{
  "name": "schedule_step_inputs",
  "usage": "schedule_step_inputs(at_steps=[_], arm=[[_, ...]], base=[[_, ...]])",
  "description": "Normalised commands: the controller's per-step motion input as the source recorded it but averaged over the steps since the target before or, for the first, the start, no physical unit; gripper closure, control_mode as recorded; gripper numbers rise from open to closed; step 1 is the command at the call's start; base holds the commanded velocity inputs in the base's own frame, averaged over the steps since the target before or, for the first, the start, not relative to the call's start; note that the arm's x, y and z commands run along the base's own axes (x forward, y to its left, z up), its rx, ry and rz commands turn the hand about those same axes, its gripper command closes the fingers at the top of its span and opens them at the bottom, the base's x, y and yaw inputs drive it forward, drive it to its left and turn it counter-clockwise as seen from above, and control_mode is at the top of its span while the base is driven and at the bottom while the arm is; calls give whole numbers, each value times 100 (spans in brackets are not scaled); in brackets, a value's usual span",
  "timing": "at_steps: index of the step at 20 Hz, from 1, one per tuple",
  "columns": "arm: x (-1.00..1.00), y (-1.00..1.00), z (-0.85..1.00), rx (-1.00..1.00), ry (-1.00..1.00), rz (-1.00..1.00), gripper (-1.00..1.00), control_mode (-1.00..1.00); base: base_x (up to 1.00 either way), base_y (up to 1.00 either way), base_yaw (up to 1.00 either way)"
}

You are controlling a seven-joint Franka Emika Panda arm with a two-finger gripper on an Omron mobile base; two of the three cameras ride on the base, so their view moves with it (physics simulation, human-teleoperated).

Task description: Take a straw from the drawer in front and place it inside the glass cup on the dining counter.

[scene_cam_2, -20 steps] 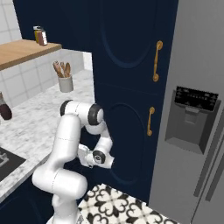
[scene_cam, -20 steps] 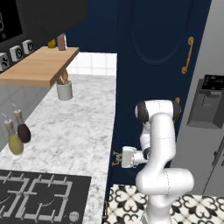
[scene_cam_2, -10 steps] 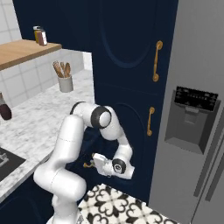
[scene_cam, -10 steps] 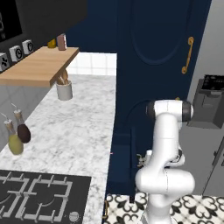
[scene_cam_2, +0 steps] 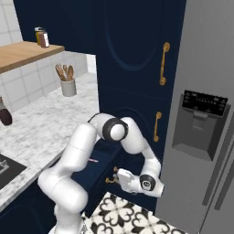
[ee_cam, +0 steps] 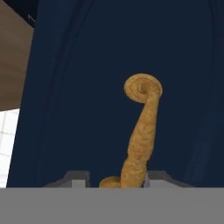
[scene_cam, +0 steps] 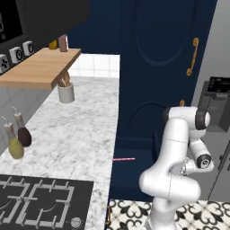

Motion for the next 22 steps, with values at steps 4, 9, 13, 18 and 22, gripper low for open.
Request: schedule_step_inputs(at_steps=[4, 9, 13, 18, 22], arm=[[-25, -26, 61, -6, 0, -2, -100, -100], [-5, 0, 91, -23, 0, -9, -100, -100], [-10, 7, 62, -41, 0, -10, -100, -100], [-20, 0, 59, -37, 4, -13, -100, -100], [-27, -8, 67, -34, 2, -15, -100, -100]], base=[[0, 0, 0], [0, 0, 0], [0, 0, 0], [0, 0, 0], [0, 0, 0]])
